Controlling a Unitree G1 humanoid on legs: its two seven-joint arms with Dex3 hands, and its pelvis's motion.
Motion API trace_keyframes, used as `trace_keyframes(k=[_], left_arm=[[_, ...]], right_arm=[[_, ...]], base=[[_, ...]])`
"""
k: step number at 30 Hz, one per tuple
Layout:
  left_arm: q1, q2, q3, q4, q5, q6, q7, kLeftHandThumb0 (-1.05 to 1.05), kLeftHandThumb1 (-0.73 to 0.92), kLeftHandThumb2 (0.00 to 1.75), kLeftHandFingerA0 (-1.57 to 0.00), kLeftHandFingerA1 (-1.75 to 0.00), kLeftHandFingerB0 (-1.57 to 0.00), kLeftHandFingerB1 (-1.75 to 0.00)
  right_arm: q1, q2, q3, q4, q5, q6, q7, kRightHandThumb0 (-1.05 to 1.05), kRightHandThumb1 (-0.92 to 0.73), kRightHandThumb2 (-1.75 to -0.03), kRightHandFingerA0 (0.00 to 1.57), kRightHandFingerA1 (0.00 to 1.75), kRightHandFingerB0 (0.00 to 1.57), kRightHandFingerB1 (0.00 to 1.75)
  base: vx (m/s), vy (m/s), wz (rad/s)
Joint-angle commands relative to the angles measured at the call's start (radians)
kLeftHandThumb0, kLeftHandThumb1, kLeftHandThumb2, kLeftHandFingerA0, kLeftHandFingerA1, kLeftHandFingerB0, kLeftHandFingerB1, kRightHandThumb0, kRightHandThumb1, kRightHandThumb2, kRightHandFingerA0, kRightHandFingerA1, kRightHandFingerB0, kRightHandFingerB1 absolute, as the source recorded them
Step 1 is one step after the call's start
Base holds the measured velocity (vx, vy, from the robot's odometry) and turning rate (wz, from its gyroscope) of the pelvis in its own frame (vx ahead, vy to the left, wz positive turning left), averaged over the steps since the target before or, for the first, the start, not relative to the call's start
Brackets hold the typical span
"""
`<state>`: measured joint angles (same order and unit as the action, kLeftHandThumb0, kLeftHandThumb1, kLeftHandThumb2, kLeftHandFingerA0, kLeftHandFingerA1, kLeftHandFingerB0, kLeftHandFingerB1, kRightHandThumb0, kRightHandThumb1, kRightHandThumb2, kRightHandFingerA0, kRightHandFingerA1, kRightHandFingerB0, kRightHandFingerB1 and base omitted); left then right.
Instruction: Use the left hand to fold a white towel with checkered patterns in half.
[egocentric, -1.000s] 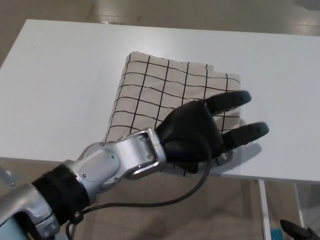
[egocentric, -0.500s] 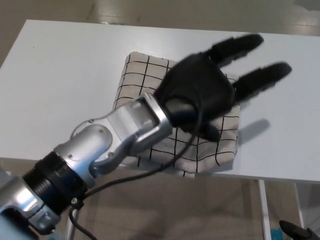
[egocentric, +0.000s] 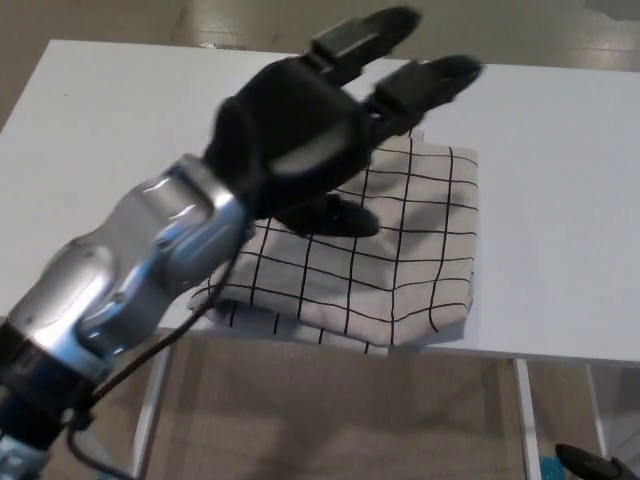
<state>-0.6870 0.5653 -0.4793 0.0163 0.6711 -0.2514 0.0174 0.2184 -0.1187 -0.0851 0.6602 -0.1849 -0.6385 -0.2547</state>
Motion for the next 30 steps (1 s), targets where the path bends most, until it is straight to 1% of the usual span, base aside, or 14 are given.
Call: trace_keyframes(k=[1, 2, 3, 4, 5, 6, 7, 10, 13, 14, 18, 22, 23, 30], left_arm=[[0.754, 0.346, 0.689, -0.662, -1.672, 0.297, -0.903, -0.60, 0.39, 0.73, -0.40, -0.47, -0.37, -0.43], [0.800, 0.339, 0.712, -0.658, -1.700, 0.316, -0.940, -0.54, 0.45, 0.54, -0.58, -0.42, -0.54, -0.37], [0.832, 0.334, 0.728, -0.655, -1.717, 0.329, -0.965, -0.54, 0.45, 0.54, -0.58, -0.42, -0.54, -0.37], [0.890, 0.320, 0.754, -0.645, -1.725, 0.333, -1.006, -0.58, 0.38, 0.69, -0.67, -0.52, -0.61, -0.48], [0.948, 0.307, 0.780, -0.636, -1.727, 0.334, -1.040, -0.58, 0.41, 0.57, -0.76, -0.47, -0.68, -0.42], [0.983, 0.300, 0.796, -0.632, -1.725, 0.332, -1.058, -0.58, 0.41, 0.57, -0.76, -0.47, -0.68, -0.42], [1.025, 0.290, 0.817, -0.624, -1.719, 0.330, -1.079, -0.55, 0.42, 0.54, -0.83, -0.48, -0.74, -0.43], [1.157, 0.250, 0.859, -0.586, -1.688, 0.288, -1.138, -0.58, 0.42, 0.54, -0.92, -0.50, -0.82, -0.46], [1.248, 0.198, 0.888, -0.524, -1.674, 0.253, -1.196, -0.62, 0.44, 0.55, -0.94, -0.50, -0.83, -0.46], [1.272, 0.167, 0.911, -0.476, -1.685, 0.266, -1.237, -0.62, 0.43, 0.55, -0.94, -0.51, -0.83, -0.47], [1.300, 0.130, 0.955, -0.416, -1.724, 0.332, -1.283, -0.60, 0.44, 0.55, -0.96, -0.52, -0.84, -0.47], [1.350, 0.123, 0.987, -0.384, -1.754, 0.414, -1.332, -0.57, 0.43, 0.55, -0.96, -0.52, -0.84, -0.47], [1.348, 0.124, 0.985, -0.372, -1.750, 0.418, -1.340, -0.64, 0.37, 0.73, -0.94, -0.61, -0.83, -0.58], [1.276, 0.104, 0.890, -0.251, -1.682, 0.445, -1.342, -0.63, 0.39, 0.71, -0.92, -0.61, -0.82, -0.57]], right_arm=[[0.074, -0.007, 0.005, 0.039, -0.004, 0.042, 0.004, -0.36, -0.79, -0.63, 0.57, 0.63, 0.56, 0.53], [0.078, -0.009, 0.006, 0.041, -0.005, 0.041, 0.007, -0.36, -0.79, -0.63, 0.56, 0.65, 0.57, 0.52], [0.080, -0.011, 0.006, 0.042, -0.005, 0.041, 0.009, -0.36, -0.79, -0.63, 0.56, 0.65, 0.57, 0.52], [0.085, -0.011, 0.007, 0.041, -0.004, 0.044, 0.013, -0.37, -0.79, -0.63, 0.54, 0.64, 0.57, 0.52], [0.089, -0.009, 0.008, 0.039, -0.001, 0.050, 0.019, -0.37, -0.79, -0.63, 0.54, 0.64, 0.56, 0.52], [0.092, -0.007, 0.009, 0.037, 0.002, 0.055, 0.023, -0.37, -0.79, -0.63, 0.54, 0.64, 0.56, 0.52], [0.096, -0.004, 0.011, 0.034, 0.004, 0.063, 0.026, -0.37, -0.79, -0.63, 0.54, 0.61, 0.56, 0.52], [0.104, 0.010, 0.009, 0.024, 0.019, 0.081, 0.034, -0.38, -0.80, -0.63, 0.54, 0.61, 0.56, 0.52], [0.109, 0.011, 0.009, 0.022, 0.028, 0.078, 0.048, -0.38, -0.80, -0.64, 0.53, 0.64, 0.54, 0.51], [0.101, 0.009, 0.008, 0.027, 0.028, 0.077, 0.048, -0.38, -0.80, -0.64, 0.53, 0.65, 0.55, 0.52], [0.078, 0.004, 0.001, 0.036, 0.034, 0.077, 0.049, -0.38, -0.80, -0.64, 0.53, 0.65, 0.55, 0.52], [0.073, 0.001, 0.005, 0.033, 0.026, 0.089, 0.047, -0.38, -0.80, -0.64, 0.53, 0.64, 0.55, 0.52], [0.077, 0.003, 0.007, 0.032, 0.020, 0.092, 0.041, -0.39, -0.80, -0.64, 0.54, 0.63, 0.55, 0.52], [0.089, 0.007, 0.006, 0.043, 0.029, 0.073, 0.048, -0.39, -0.80, -0.63, 0.52, 0.61, 0.55, 0.52]], base=[[0.00, 0.000, 0.00], [0.00, 0.000, 0.00], [0.00, 0.000, 0.00], [0.00, 0.000, 0.00], [0.00, 0.000, 0.00], [0.00, 0.000, 0.00], [0.00, 0.000, 0.00], [0.00, 0.000, 0.00], [0.00, 0.000, 0.00], [0.00, 0.000, 0.00], [0.00, 0.000, 0.00], [0.00, 0.000, 0.00], [0.00, 0.000, 0.00], [0.00, 0.000, 0.00]])
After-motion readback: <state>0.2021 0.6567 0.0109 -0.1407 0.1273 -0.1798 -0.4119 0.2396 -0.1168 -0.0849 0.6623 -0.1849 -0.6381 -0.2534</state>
